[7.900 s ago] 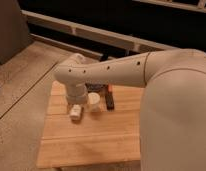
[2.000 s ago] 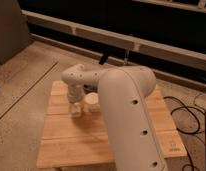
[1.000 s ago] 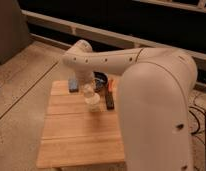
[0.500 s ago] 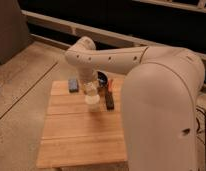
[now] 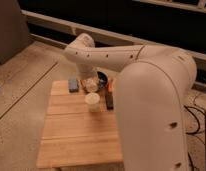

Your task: Place the bottle in the ceramic bowl

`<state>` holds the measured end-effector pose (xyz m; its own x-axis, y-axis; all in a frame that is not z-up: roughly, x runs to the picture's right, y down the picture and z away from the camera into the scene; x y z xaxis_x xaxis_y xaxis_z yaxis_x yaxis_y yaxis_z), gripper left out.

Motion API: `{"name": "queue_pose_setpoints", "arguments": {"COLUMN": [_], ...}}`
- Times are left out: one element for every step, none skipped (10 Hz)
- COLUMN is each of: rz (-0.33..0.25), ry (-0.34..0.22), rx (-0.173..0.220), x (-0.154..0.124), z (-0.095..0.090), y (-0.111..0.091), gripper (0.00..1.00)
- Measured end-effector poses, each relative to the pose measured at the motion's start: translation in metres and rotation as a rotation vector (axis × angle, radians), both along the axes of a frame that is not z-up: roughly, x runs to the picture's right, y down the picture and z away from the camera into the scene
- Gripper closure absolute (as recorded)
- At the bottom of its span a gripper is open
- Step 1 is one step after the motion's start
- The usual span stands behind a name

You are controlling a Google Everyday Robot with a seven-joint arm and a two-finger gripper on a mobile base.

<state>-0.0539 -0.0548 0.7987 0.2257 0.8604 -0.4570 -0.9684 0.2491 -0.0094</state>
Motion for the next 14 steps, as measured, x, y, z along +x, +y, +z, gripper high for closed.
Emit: {"name": "queue_pose_setpoints", "arguments": {"rz": [-0.005,-0.019,-0.028,-0.032,-0.031,-0.026,-0.018,-0.01,-0.009,-0.01,-0.01,-0.008,-0.007,-0.006], "ry": [0.005,0.015,0.017,0.012,-0.003,-0.025,-0.058,-0.104,-0.132,-0.171,-0.184,-0.212,-0.221,-0.23], "rx": [0.008,0.02,0.026,0.033,0.032,0.032,0.032,0.036,0.041,0.053,0.056,0.06,0.054,0.039], "x": [0.003,0.009,0.012,0.014,0.016,0.016,0.014,0.013,0.012,0.013,0.014,0.018,0.02,0.024], "z": [0.004,0.014,0.022,0.031,0.048,0.061,0.076,0.092,0.1,0.111,0.115,0.124,0.129,0.136], "y": [-0.008,-0.024,-0.032,-0.038,-0.041,-0.042,-0.043,-0.044,-0.046,-0.05,-0.051,-0.053,-0.05,-0.043], "gripper": [1.0,1.0,1.0,1.0,1.0,1.0,1.0,1.0,1.0,1.0,1.0,1.0,1.0,1.0]}}
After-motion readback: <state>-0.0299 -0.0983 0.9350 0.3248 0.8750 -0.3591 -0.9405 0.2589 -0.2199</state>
